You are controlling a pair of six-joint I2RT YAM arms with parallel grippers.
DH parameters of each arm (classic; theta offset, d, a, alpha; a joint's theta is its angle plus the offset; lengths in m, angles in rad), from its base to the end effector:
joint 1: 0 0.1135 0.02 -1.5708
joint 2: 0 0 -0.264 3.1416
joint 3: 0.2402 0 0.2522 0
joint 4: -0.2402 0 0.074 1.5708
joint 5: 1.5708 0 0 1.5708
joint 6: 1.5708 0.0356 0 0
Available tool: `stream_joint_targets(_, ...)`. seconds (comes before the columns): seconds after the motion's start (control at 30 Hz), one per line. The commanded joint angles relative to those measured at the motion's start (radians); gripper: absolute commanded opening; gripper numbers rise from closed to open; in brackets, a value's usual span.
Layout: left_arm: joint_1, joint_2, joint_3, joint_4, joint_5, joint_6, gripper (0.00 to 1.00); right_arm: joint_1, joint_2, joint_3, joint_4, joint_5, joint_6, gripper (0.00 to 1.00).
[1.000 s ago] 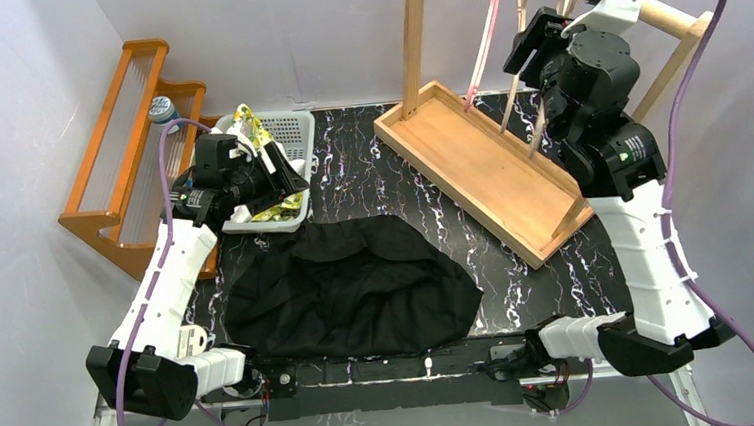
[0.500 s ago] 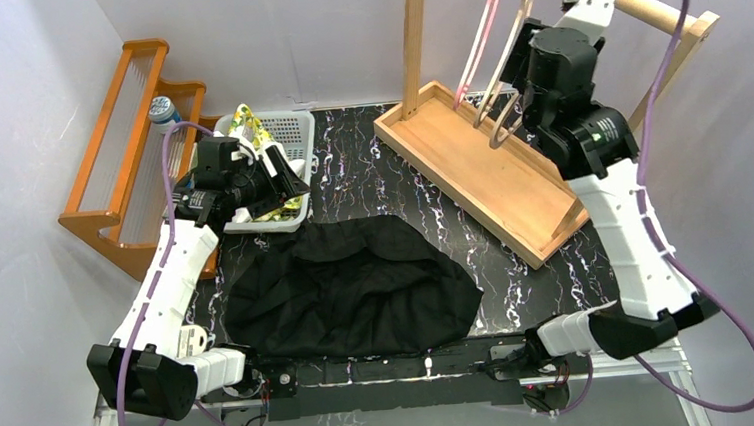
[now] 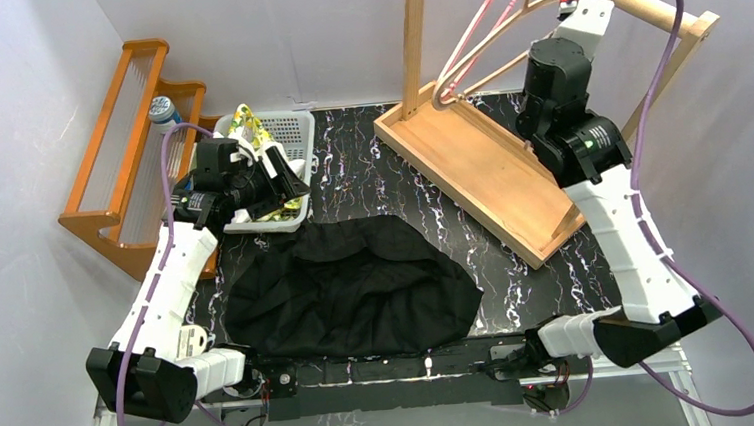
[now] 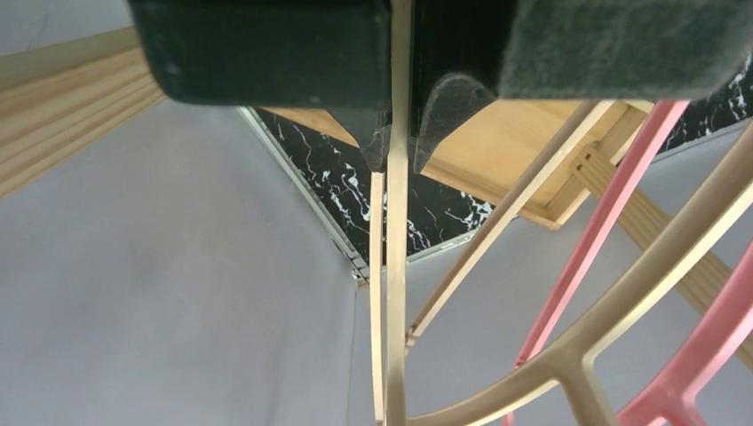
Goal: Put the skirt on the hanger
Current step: Pick up the hanger from the clothesline.
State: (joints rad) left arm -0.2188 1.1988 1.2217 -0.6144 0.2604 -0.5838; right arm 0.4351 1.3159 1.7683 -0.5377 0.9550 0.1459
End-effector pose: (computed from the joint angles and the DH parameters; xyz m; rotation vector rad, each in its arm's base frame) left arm 0.2494 -0.0649 0.3646 -0.2516 2.2209 -0.7329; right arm 0.2315 0.0755 0.5220 0.4803 1.5586 -0.3429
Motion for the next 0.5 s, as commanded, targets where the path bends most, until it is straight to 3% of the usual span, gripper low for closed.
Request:
stream_joint_targets(0.0, 0.003, -0.028, 0.016, -0.019, 0.018, 0.009, 0.73, 0.002, -0.111, -0.011, 0.226, -0.063, -0.134, 0.0)
stream_joint_targets(0.47, 0.003, 0.0, 0.019, 0.008, 0.047, 0.012, 0.75, 0.002, -0.324, -0.153, 0.042, -0.262, -0.032, 0.0)
